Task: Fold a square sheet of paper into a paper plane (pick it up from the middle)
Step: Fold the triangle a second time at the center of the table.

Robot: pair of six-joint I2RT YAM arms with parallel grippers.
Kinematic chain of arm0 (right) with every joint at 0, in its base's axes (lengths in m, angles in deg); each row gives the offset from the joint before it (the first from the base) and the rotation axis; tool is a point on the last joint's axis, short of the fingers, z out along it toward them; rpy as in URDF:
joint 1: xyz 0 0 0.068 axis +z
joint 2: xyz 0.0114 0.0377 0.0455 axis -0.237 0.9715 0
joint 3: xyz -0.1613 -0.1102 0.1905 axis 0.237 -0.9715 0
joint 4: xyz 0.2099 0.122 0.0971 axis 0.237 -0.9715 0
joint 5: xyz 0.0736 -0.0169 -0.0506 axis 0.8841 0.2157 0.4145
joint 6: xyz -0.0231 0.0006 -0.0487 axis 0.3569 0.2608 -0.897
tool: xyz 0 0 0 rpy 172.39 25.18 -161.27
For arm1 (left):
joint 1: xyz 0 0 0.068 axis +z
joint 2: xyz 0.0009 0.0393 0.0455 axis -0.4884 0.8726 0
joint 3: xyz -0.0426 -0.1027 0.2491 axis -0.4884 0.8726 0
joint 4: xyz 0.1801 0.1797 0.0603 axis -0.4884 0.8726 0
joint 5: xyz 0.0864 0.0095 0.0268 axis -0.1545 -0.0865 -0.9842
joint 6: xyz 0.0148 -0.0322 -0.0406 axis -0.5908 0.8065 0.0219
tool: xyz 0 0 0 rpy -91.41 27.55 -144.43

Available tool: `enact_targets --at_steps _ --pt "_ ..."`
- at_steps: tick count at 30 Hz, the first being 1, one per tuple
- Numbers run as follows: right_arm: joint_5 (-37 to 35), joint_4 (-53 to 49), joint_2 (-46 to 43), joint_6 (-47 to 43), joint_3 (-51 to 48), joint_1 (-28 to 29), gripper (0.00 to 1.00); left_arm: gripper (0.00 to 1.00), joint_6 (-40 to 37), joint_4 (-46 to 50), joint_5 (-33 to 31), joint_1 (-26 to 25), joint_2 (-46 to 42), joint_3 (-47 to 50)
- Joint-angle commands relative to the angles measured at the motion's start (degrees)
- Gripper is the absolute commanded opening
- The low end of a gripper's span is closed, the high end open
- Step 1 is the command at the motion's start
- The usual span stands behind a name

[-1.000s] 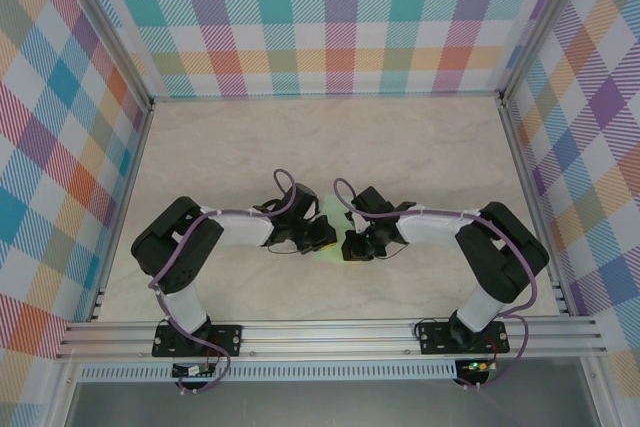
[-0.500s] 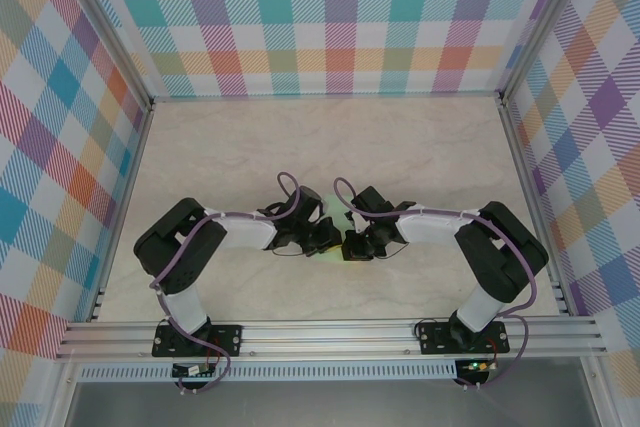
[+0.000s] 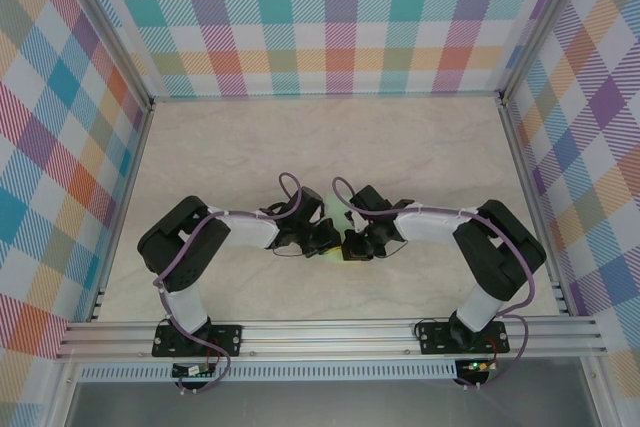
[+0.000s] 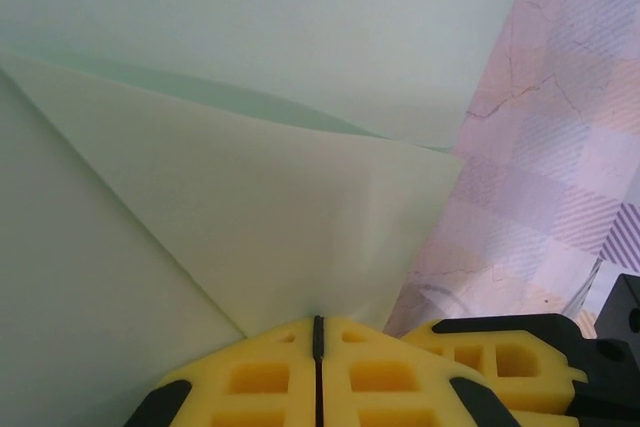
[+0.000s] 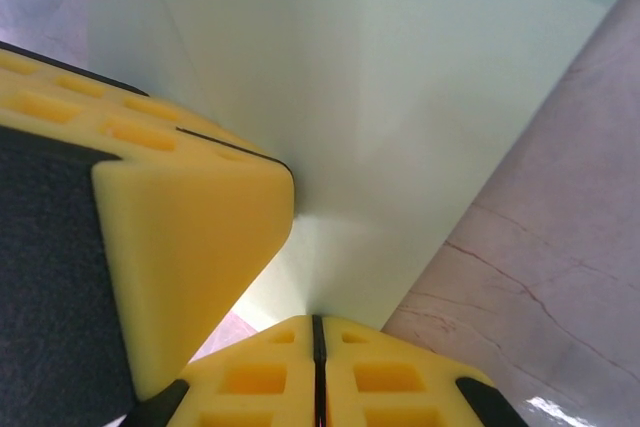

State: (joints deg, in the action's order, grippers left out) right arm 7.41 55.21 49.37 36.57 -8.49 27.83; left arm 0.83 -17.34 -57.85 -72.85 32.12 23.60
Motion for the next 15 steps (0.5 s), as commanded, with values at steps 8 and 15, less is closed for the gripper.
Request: enact_targets --at_steps 8,15 --pt "-10.8 -12.2 6.9 -1.5 -2.1 0.2 0.09 0.07 -5.5 7.8 -8.4 4.7 2.4 -1.7" --pt "-10.8 -12.0 7.1 -1.4 -2.2 0.2 0.09 0.07 -8.4 6.2 -9.8 8.1 2.2 -1.1"
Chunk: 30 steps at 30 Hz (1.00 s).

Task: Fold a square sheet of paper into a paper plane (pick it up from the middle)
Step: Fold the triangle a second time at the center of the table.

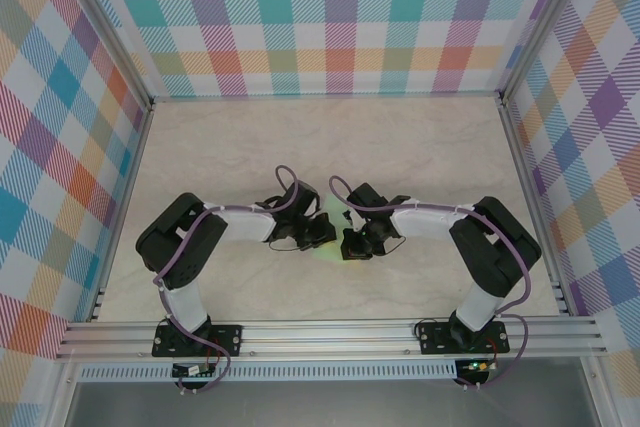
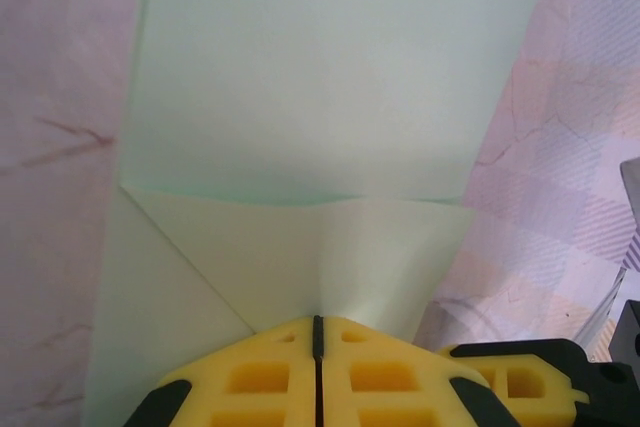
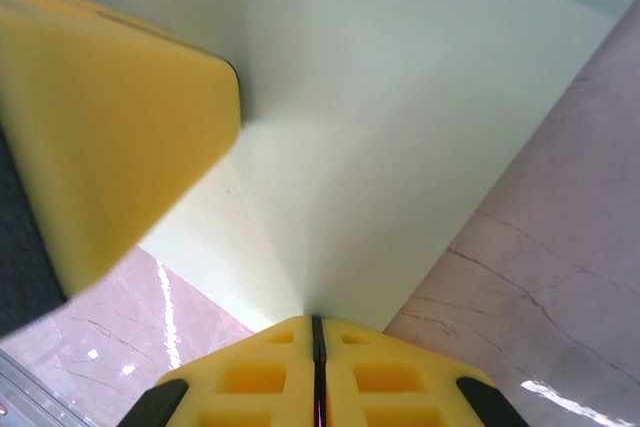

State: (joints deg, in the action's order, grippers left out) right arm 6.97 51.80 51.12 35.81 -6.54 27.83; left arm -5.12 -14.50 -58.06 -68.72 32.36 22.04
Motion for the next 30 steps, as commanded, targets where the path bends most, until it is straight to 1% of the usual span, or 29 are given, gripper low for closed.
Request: enact_targets --at_steps 1,3,11,15,19,22,25,28,30 --pt "-10.4 -8.5 5.3 -0.7 -4.1 0.2 0.09 0.07 -2.6 3.0 -9.7 4.4 1.9 0.5" --pt "-10.4 -8.4 5.1 -0.6 -4.2 0.3 0.09 0.07 -3.1 2.9 -10.4 5.1 1.8 0.4" --pt "-10.6 -8.3 3.7 -0.3 -4.5 0.3 0.09 0.07 -6.3 7.0 -12.6 8.3 1.5 -3.0" --pt "-9.9 -7.6 1.4 0.2 -3.1 0.2 0.10 0.07 -7.5 8.6 -12.5 9.2 -0.8 -4.1" --pt "-6.9 -4.1 -3.4 2.8 0.3 0.2 0.17 0.13 -7.1 9.2 -10.6 9.3 -4.8 -3.9" --pt "-6.9 -0.8 -8.0 5.6 2.4 -0.3 0.28 0.17 -5.7 8.6 -9.2 9.3 -7.7 -2.1" --pt "-8.5 1.2 -11.4 7.5 2.9 -2.0 0.37 0.27 -4.3 7.7 -7.8 9.3 -10.4 0.4" --pt "-9.8 1.7 -12.2 7.2 2.5 -4.1 0.44 0.35 -2.5 5.9 -6.0 9.2 -12.4 2.9" --pt "-9.1 2.0 -11.2 6.7 2.4 -5.6 0.45 0.39 -1.4 4.4 -4.8 8.8 -13.2 4.2"
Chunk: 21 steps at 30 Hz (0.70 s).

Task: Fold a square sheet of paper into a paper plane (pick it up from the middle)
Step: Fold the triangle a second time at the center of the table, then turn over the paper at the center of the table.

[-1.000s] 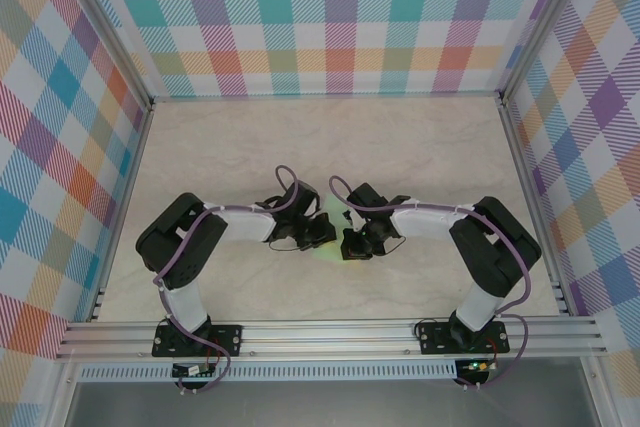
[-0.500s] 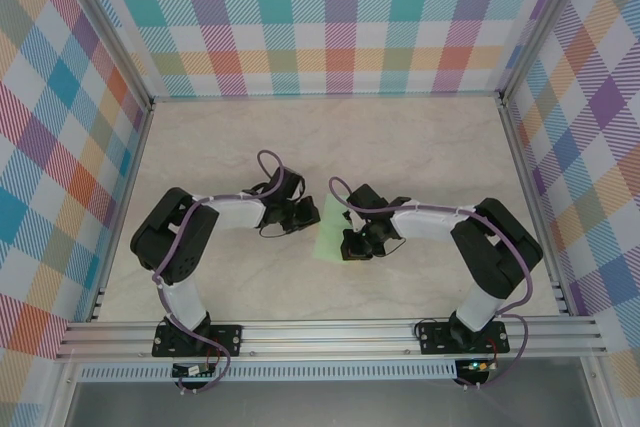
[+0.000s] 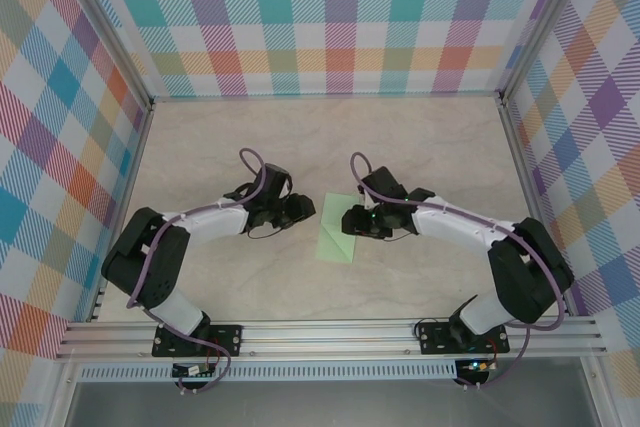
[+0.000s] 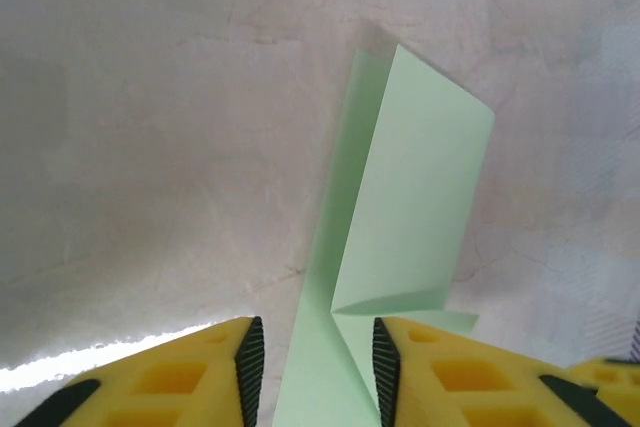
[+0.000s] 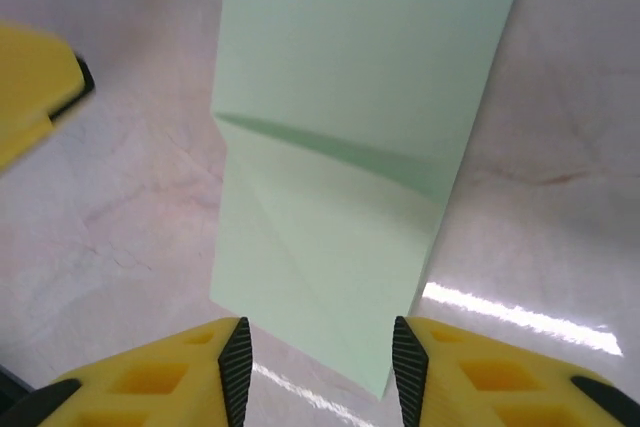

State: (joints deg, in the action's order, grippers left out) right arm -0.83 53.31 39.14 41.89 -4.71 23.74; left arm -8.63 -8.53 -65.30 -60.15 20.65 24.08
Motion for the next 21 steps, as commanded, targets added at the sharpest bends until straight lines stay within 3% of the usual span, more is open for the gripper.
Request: enact_targets --at_steps 1,6,14,21 --pt "-0.6 1.0 1.5 0.3 0.5 -2.0 0.46 0.40 2.7 -2.1 3.0 0.0 -1.7 2.7" --pt "3.1 3.3 5.1 -1.5 1.2 -3.2 0.46 0.40 5.3 -5.6 5.9 -1.4 -1.4 4.4" --pt "5.9 5.5 8.9 -2.5 1.5 -3.7 0.37 0.40 7.1 -9.2 8.5 -3.6 1.0 5.0" --pt "7.6 8.7 9.8 -2.1 -0.2 -5.0 0.19 0.41 7.9 -12.0 10.7 -4.8 4.3 4.6"
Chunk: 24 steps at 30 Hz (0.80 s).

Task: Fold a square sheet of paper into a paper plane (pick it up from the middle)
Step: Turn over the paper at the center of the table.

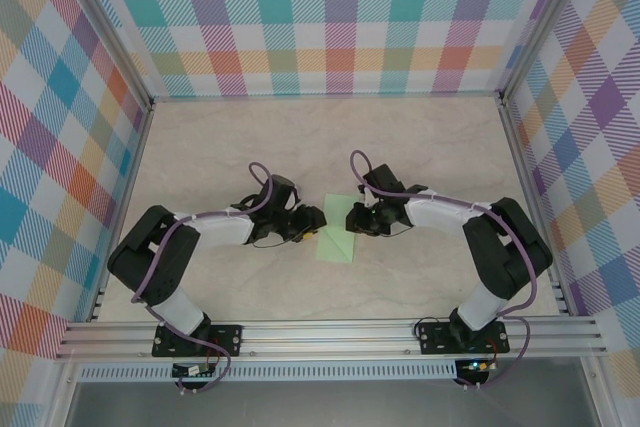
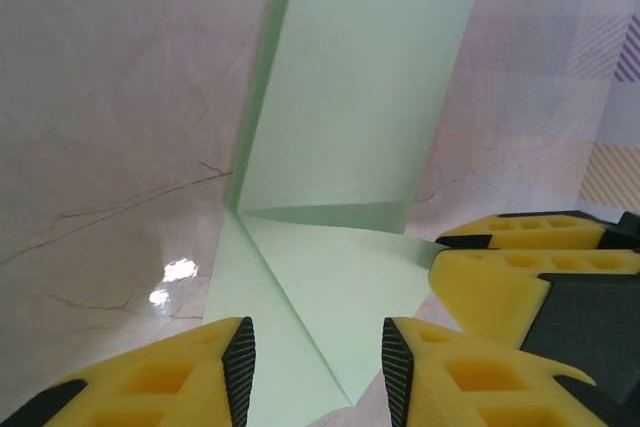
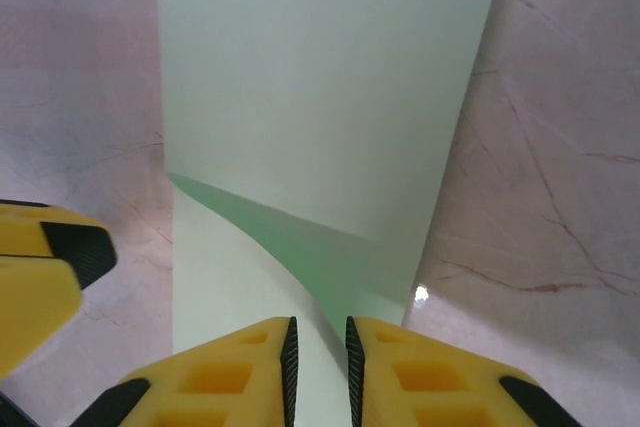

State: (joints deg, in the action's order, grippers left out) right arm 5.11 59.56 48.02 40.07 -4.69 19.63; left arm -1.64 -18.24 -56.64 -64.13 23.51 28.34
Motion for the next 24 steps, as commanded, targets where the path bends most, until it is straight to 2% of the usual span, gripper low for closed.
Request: enact_targets --at_steps 1,15,19,24 --pt "1.3 2.5 1.0 -0.2 -0.4 -1.1 0.17 0.41 1.0 -2.9 2.4 -1.0 1.8 0.2" --pt "-0.9 2.9 0.2 1.1 -2.7 -2.0 0.11 0.43 0.6 -6.7 5.0 -2.5 6.2 -1.4" --pt "-0.9 2.7 0.1 1.0 -2.7 -2.1 0.11 0.40 -0.3 -6.6 5.0 -2.7 6.5 -2.4" --pt "-0.9 2.4 0.2 1.0 -2.6 -2.1 0.12 0.31 -1.5 -6.4 4.9 -2.8 6.9 -3.4"
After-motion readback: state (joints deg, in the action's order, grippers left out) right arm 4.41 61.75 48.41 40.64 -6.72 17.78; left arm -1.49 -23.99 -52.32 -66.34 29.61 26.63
